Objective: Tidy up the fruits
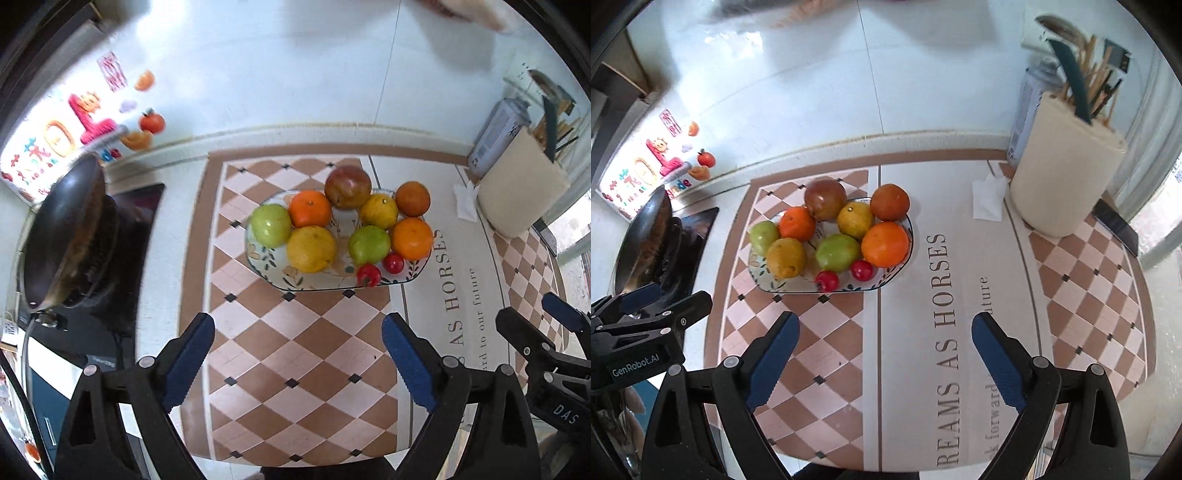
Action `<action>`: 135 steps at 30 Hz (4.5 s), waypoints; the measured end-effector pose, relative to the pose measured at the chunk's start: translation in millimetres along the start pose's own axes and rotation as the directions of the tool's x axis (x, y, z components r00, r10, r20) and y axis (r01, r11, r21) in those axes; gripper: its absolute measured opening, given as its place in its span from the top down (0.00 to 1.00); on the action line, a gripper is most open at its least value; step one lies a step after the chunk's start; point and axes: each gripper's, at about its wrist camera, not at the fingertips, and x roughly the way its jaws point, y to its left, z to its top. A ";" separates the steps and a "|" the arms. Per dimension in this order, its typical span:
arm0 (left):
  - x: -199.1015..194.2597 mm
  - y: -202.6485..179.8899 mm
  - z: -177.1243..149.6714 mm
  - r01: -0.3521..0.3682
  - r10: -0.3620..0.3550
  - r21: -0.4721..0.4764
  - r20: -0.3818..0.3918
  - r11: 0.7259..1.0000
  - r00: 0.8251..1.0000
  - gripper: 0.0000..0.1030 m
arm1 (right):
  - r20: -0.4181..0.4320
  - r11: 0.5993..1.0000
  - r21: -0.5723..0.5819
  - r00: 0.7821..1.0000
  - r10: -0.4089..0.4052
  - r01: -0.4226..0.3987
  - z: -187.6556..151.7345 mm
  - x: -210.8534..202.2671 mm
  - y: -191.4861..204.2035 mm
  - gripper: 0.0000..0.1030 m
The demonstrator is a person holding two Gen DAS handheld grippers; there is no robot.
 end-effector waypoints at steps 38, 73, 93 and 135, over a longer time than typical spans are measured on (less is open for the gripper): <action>-230.8 29.0 -138.9 0.059 -0.050 -0.017 0.333 0.998 0.942 0.10 | 0.329 0.998 -0.069 0.944 0.022 0.001 -136.1 -275.9 50.4 0.03; -146.8 24.4 -71.0 -0.060 0.085 -0.097 0.282 0.993 0.956 0.00 | 0.259 0.998 -0.060 0.966 -0.019 0.036 -48.2 -156.8 30.8 0.02; -114.6 28.6 -46.5 -0.065 0.087 -0.104 0.232 0.992 0.969 0.00 | 0.216 0.998 -0.049 0.976 -0.030 0.042 -27.8 -116.4 31.4 0.02; -125.6 14.7 -52.4 -0.042 0.057 -0.068 0.241 0.997 0.969 0.00 | 0.212 0.998 -0.042 0.977 -0.030 0.040 -39.5 -127.9 22.6 0.02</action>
